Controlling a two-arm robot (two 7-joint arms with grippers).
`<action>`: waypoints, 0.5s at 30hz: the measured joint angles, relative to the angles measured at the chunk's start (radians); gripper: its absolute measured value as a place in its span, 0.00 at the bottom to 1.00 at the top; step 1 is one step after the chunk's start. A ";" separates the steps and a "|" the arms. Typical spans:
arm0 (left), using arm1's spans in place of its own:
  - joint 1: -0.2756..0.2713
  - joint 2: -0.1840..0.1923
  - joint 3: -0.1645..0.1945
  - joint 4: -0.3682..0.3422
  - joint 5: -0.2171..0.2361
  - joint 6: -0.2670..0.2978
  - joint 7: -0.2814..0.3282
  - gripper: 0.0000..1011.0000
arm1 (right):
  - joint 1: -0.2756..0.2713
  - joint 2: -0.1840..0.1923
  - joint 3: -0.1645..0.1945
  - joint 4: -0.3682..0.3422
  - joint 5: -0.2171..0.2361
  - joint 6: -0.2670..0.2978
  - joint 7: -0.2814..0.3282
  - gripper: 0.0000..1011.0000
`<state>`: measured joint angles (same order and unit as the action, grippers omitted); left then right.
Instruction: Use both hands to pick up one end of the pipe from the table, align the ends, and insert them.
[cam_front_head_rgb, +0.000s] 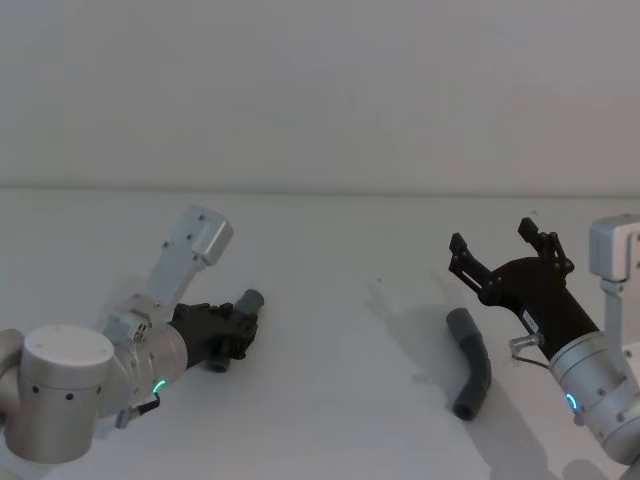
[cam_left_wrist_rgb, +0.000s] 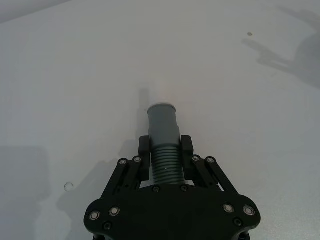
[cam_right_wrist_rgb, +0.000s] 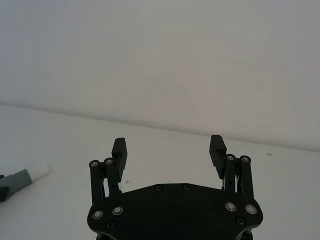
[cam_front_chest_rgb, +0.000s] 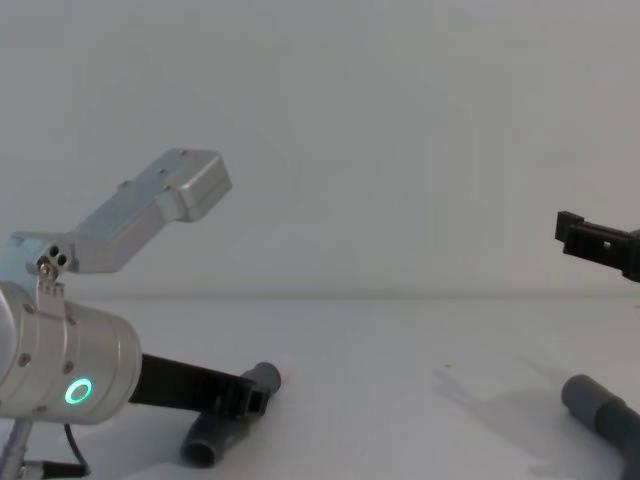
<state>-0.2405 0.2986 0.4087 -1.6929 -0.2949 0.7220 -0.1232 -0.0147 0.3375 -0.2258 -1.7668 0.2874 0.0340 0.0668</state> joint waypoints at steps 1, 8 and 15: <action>0.000 0.000 0.000 0.000 0.000 0.000 0.000 0.34 | 0.000 0.000 0.000 0.000 0.000 0.000 0.000 0.99; 0.000 0.000 0.000 0.000 0.000 0.000 0.000 0.34 | -0.002 0.002 0.000 -0.003 -0.003 0.006 0.001 0.99; 0.000 0.000 0.000 0.000 0.000 0.000 0.000 0.34 | -0.012 0.027 -0.008 -0.032 -0.015 0.063 0.017 0.99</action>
<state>-0.2405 0.2985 0.4088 -1.6929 -0.2950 0.7220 -0.1233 -0.0264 0.3648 -0.2336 -1.7986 0.2727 0.0973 0.0837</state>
